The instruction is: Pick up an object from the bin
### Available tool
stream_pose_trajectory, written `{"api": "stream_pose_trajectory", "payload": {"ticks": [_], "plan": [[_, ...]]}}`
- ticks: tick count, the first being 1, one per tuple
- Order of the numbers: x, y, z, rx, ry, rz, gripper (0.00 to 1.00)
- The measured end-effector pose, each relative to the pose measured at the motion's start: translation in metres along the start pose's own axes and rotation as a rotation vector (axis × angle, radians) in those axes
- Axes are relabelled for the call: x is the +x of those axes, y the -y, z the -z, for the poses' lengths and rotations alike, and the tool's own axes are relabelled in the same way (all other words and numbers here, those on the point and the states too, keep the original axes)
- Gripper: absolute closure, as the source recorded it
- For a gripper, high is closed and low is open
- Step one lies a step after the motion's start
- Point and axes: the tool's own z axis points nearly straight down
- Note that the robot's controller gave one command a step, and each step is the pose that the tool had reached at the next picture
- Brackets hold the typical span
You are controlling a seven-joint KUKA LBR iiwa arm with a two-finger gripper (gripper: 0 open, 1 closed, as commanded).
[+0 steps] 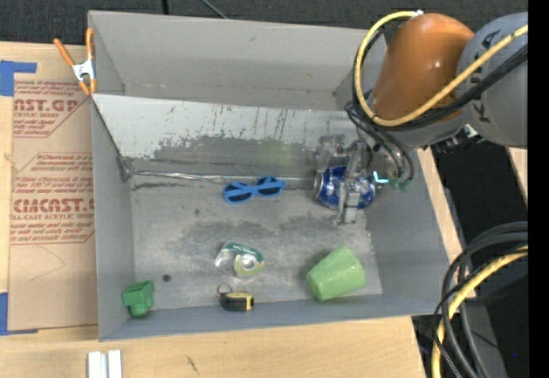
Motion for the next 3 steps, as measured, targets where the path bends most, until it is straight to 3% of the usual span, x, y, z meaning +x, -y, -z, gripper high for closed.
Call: {"api": "stream_pose_trajectory", "payload": {"ticks": [1, 2, 3], "plan": [[-0.025, 0.074, -0.124, 0.002, 0.031, -0.159, 0.0], [-0.004, 0.054, -0.097, -0.002, 0.009, -0.293, 0.0], [-0.003, 0.063, -0.088, -0.001, 0.009, -0.328, 0.0]]}}
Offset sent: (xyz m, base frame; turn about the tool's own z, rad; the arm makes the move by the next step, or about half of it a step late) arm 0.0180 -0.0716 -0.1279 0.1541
